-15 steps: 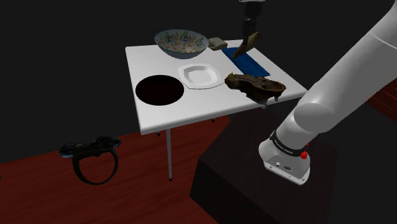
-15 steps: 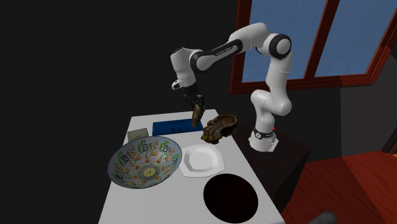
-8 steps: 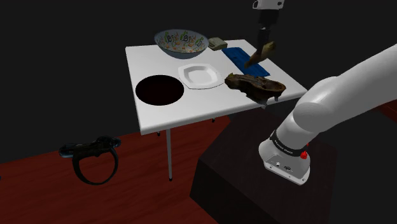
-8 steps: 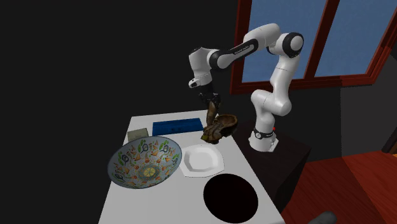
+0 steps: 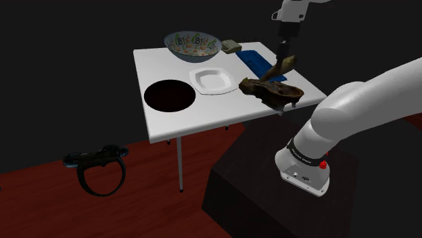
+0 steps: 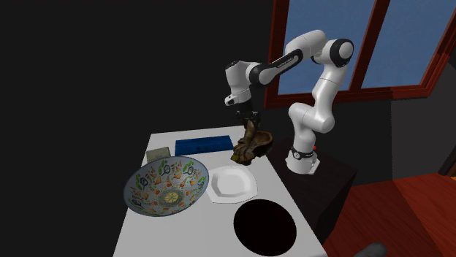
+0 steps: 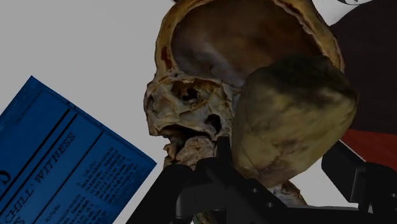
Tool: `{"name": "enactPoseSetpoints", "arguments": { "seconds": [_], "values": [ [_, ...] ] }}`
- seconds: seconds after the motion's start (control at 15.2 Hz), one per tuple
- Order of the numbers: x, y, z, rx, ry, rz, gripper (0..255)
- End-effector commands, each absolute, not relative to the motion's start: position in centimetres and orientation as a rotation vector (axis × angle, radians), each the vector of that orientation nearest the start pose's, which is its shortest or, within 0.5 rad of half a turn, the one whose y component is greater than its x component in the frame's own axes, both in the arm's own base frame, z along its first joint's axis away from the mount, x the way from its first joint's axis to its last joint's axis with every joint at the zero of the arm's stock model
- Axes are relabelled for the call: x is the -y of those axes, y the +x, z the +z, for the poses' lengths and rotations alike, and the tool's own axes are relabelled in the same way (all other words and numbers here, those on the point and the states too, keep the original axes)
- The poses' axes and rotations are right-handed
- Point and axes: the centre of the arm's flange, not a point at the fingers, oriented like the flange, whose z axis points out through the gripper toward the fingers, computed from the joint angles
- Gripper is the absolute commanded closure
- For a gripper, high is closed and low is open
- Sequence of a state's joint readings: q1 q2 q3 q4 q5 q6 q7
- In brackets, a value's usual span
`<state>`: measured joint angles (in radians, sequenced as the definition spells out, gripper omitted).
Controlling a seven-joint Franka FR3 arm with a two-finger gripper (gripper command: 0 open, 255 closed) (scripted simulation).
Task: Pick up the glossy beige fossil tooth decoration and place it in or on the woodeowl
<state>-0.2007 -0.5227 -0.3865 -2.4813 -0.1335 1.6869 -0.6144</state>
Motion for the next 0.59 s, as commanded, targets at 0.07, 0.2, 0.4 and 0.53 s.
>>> {"name": "enactPoseSetpoints", "arguments": {
  "seconds": [0.07, 0.2, 0.4, 0.53],
  "values": [
    [21.4, 29.2, 42.2, 0.203, -2.906, 0.320, 255],
    [21.4, 29.2, 41.2, 0.203, -2.906, 0.320, 255],
    [21.4, 29.2, 39.6, 0.203, -2.906, 0.320, 255],
    [21.4, 29.2, 39.5, 0.203, -2.906, 0.320, 255]
  ]
}}
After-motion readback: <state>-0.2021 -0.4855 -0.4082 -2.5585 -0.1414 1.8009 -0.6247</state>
